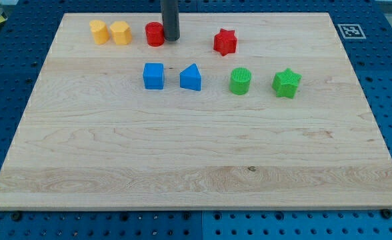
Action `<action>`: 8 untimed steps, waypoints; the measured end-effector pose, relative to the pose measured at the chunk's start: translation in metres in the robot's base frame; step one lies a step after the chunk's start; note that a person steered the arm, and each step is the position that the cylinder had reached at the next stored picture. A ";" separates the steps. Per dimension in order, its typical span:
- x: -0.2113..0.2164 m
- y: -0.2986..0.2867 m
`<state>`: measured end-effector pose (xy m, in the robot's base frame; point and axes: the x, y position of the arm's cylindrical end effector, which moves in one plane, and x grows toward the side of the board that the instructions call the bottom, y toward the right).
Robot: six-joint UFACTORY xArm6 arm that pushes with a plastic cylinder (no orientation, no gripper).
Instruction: Move the red blocks parallel to each other
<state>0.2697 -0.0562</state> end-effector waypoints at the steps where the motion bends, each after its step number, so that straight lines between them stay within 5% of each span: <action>1: -0.012 0.029; 2: -0.032 0.075; 4: -0.005 0.188; 8: 0.036 0.201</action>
<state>0.3060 0.1453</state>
